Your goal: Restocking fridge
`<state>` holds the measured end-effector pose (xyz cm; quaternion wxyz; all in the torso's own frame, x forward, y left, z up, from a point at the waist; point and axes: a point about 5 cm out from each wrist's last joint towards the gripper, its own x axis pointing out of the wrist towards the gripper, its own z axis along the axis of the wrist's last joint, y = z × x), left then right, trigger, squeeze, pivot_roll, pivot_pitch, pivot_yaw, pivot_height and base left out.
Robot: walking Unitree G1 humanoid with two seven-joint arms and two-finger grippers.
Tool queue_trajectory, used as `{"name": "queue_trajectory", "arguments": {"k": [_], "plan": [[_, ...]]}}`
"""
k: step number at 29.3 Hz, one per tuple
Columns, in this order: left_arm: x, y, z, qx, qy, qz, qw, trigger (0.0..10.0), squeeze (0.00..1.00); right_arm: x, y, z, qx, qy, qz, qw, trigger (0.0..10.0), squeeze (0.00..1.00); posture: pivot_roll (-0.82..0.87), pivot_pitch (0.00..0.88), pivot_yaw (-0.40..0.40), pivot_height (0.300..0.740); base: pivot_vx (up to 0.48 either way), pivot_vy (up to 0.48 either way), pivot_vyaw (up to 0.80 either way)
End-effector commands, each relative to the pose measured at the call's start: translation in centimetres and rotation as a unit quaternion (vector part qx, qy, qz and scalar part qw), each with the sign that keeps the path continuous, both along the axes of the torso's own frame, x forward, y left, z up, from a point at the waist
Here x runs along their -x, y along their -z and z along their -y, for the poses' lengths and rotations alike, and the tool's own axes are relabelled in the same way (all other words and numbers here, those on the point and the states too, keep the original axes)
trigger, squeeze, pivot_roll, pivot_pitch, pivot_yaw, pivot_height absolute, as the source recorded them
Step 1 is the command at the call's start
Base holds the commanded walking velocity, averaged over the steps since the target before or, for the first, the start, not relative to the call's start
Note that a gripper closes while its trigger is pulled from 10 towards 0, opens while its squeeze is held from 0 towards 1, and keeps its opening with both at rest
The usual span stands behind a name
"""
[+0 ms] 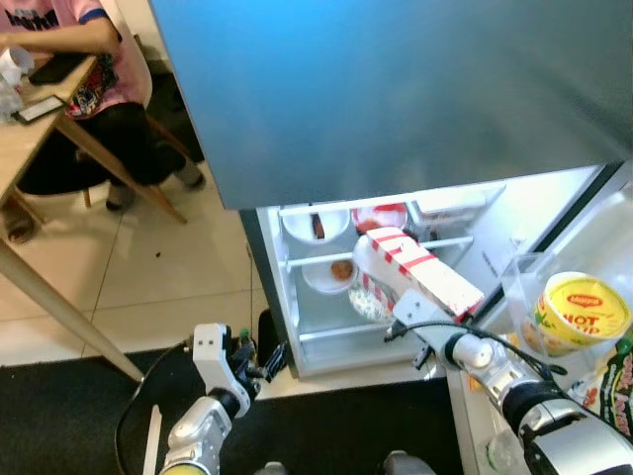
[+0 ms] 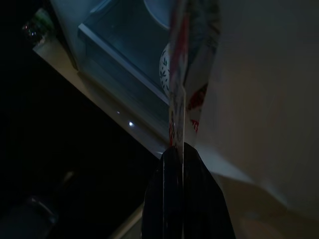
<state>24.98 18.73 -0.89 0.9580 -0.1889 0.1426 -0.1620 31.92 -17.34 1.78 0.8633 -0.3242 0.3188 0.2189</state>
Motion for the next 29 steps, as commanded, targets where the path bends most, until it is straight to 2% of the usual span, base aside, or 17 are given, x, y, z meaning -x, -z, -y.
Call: {"name": "queue_trajectory", "arguments": {"k": [1, 3, 5, 10, 15, 24, 29], "plan": [[0.4, -0.2, -1.0, -0.016, 0.002, 0.008, 1.0, 10.0, 0.0, 0.3, 0.4, -0.1, -0.014, 0.015, -0.017, 1.0, 10.0, 0.0, 0.01, 0.232, 0.016, 0.74, 0.0, 0.0, 0.0], [0.5, -0.4, -1.1, -0.03, 0.01, 0.012, 0.999, 10.0, 0.0, 0.2, 0.3, -0.2, -0.013, 0.017, -0.018, 1.0, 10.0, 0.0, 0.02, 0.237, 0.016, 0.74, 0.0, 0.0, 0.0], [0.9, -0.4, -1.3, -0.071, 0.035, 0.017, 0.997, 10.0, 0.0, -0.1, 0.1, -0.5, -0.012, 0.02, -0.019, 1.0, 10.0, 0.0, 0.03, 0.255, 0.02, 0.725, 0.0, 0.0, 0.0], [1.2, -0.5, -1.5, -0.084, 0.042, 0.019, 0.995, 10.0, 0.0, -0.2, 0.0, -0.7, -0.013, 0.02, -0.018, 1.0, 10.0, 0.0, 0.03, 0.265, 0.021, 0.715, 0.0, 0.0, 0.0], [1.7, -0.9, -1.4, -0.134, 0.09, 0.027, 0.987, 10.0, 0.0, -0.4, -0.2, -1.5, -0.023, 0.021, -0.016, 0.999, 10.0, 0.0, 0.04, 0.292, 0.029, 0.69, 0.0, 0.0, 0.0], [0.6, -2.3, -0.6, -0.147, 0.103, 0.059, 0.982, 10.0, 0.0, -0.6, -0.3, -2.1, -0.023, 0.005, -0.016, 1.0, 10.0, 0.0, 0.03, 0.3, 0.034, 0.645, 0.0, 0.0, 0.0], [0.5, -2.7, -0.3, -0.152, 0.106, 0.065, 0.98, 10.0, 0.0, -0.7, -0.4, -2.2, -0.02, 0.0, -0.015, 1.0, 10.0, 0.0, 0.03, 0.302, 0.034, 0.63, 0.0, 0.0, 0.0]]}}
